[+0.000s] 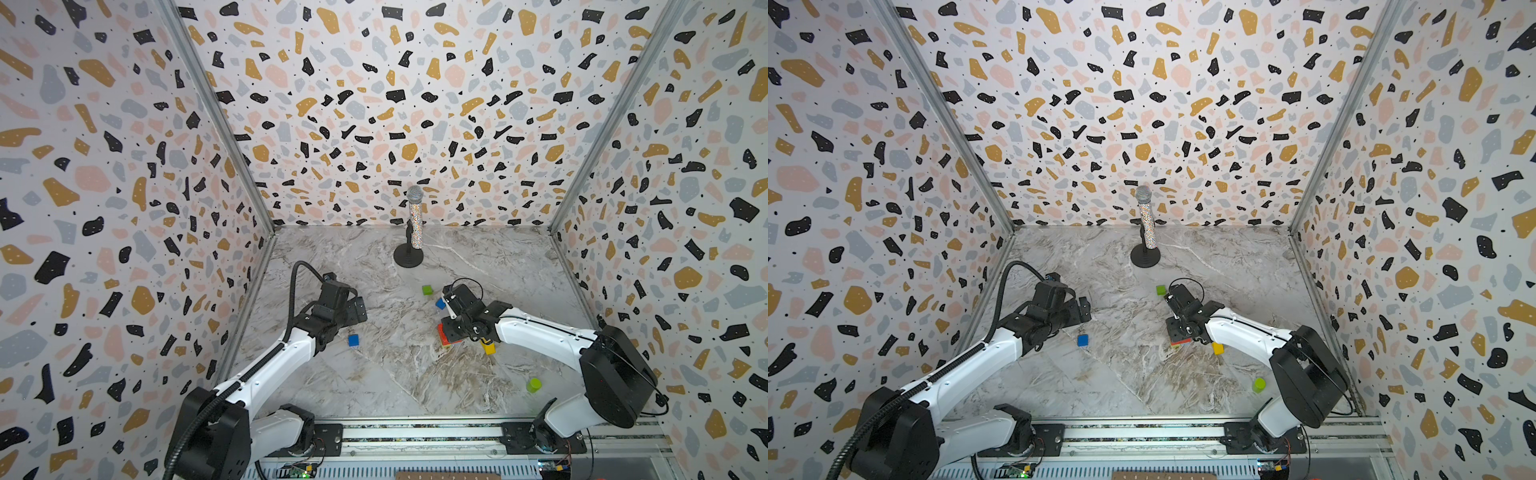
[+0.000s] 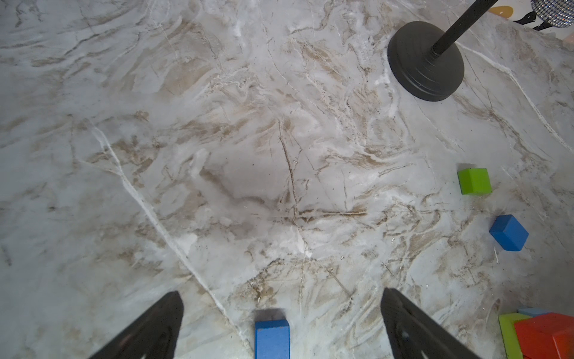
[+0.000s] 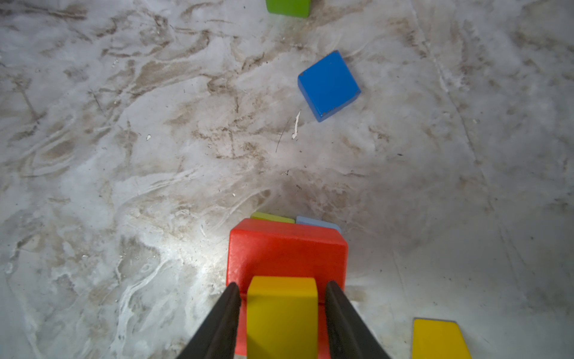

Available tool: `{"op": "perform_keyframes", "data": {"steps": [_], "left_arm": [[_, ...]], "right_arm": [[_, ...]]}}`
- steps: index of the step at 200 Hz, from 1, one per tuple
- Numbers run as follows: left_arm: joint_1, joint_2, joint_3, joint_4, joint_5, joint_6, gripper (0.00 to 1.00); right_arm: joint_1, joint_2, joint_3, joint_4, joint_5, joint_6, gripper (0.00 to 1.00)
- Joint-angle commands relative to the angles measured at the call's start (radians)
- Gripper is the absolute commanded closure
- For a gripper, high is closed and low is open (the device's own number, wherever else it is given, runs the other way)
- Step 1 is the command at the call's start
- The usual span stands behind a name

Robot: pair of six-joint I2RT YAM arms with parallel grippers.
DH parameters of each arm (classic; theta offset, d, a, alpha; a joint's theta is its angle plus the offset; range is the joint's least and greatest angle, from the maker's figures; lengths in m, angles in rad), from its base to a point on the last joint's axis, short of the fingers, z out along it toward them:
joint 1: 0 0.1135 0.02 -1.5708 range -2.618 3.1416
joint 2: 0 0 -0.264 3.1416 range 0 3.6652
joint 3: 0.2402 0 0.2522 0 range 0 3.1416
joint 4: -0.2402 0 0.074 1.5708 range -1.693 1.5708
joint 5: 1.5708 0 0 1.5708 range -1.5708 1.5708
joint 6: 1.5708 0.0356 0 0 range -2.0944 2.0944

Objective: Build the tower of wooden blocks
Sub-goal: 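Open the right gripper on the yellow block while the left lowers over the blue block, then close the left gripper on the blue block while the right gripper rises away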

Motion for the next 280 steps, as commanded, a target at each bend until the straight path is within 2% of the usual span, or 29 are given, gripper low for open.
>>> {"op": "perform_keyframes", "data": {"steps": [1,18,48,102,113,119,139,186,240,280], "left_arm": [[-0.001,-0.008,-0.010,0.008,0.006,0.012,0.00],[-0.002,-0.012,-0.005,-0.002,0.004,0.013,0.02],[-0.009,-0.002,0.007,-0.042,-0.011,0.032,0.04],[-0.030,-0.028,-0.030,-0.069,-0.017,0.011,0.06],[-0.032,-0.034,-0.041,-0.071,-0.017,0.003,0.07],[-0.034,-0.036,-0.045,-0.072,-0.017,-0.002,0.07],[-0.042,-0.032,-0.061,-0.073,-0.015,-0.016,0.11],[-0.058,0.000,-0.078,-0.069,-0.007,-0.026,0.28],[-0.060,0.073,-0.097,-0.040,-0.022,-0.074,0.40],[-0.065,0.136,-0.109,-0.013,-0.016,-0.077,0.41]], "right_arm": [[0.004,-0.045,0.019,0.001,0.022,-0.001,0.53],[0.004,-0.069,0.025,0.000,0.029,-0.008,0.52],[0.003,-0.115,0.027,0.008,0.034,-0.029,0.46],[-0.005,-0.258,-0.009,0.101,-0.025,-0.107,0.18],[-0.013,-0.294,-0.027,0.132,-0.041,-0.115,0.09],[-0.019,-0.311,-0.037,0.148,-0.053,-0.119,0.00],[-0.052,-0.363,-0.069,0.188,-0.099,-0.116,0.01],[-0.077,-0.485,-0.150,0.262,-0.161,-0.100,0.01],[-0.076,-0.529,-0.162,0.272,-0.190,-0.099,0.01],[-0.075,-0.512,-0.167,0.274,-0.232,-0.104,0.01]]}}
